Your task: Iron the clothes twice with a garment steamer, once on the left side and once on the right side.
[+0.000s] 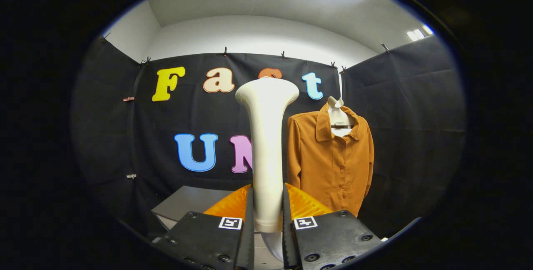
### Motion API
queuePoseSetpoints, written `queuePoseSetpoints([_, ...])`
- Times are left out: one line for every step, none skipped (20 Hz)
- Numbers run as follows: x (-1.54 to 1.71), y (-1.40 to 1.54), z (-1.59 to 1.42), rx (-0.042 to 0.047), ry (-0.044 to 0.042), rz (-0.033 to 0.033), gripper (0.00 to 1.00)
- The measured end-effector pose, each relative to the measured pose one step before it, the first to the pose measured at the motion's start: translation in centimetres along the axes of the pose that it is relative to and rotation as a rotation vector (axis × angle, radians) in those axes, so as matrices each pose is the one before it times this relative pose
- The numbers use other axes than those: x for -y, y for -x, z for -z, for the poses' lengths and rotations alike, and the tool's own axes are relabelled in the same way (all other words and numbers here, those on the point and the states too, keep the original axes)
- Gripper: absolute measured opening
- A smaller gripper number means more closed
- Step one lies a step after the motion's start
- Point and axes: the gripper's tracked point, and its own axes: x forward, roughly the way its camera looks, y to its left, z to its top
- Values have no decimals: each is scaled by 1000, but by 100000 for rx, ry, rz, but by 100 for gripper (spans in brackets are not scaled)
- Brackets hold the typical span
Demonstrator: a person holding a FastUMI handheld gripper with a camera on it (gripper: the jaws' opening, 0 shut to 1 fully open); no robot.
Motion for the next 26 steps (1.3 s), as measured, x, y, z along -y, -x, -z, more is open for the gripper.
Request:
queuePoseSetpoints([-93,34,-212,1195,842,-284,30])
queuePoseSetpoints([83,30,-53,522,1319,144,30])
queuePoseSetpoints([-17,40,-98,527,893,98,30])
queuePoseSetpoints([-94,-2,129,-208,162,-215,30])
queuePoseSetpoints([-169,-45,75,-362,-791,-153,30])
queuePoseSetpoints([-146,-114,0,-93,-958,-464,30])
queuePoseSetpoints([-78,1,68,-239,-260,-144,30])
queuePoseSetpoints([104,-142,159,-347,717,149,30])
queuePoseSetpoints([59,34,68,-8,419,161,30])
queuePoseSetpoints([4,28,69,-289,-94,-19,30])
queuePoseSetpoints([-18,0,7,-195,-486,-243,30])
queuePoseSetpoints([-112,-47,-28,52,-412,-283,30])
queuePoseSetpoints([-38,42,-30,-18,-181,-145,30])
queuePoseSetpoints([31,46,-33,162,-200,-51,30])
queuePoseSetpoints([-76,-35,-98,129,139,36,30])
queuePoseSetpoints([-2,-125,-120,79,234,-72,30])
queuePoseSetpoints([23,-27,-43,-101,141,-67,30])
queuePoseSetpoints([22,12,-17,48,-3,-114,30])
queuePoseSetpoints([18,-7,-32,-2,112,-43,30])
queuePoseSetpoints([178,-10,41,51,-55,182,30])
queuePoseSetpoints([222,-94,-29,15,-257,275,30])
queuePoseSetpoints([120,-22,52,60,-148,292,30])
queuePoseSetpoints([132,-65,-10,-178,-5,118,30])
queuePoseSetpoints([140,-55,56,-196,-152,82,30])
queuePoseSetpoints([144,-83,23,-194,-33,101,30])
queuePoseSetpoints([268,-184,4,-131,-51,110,30])
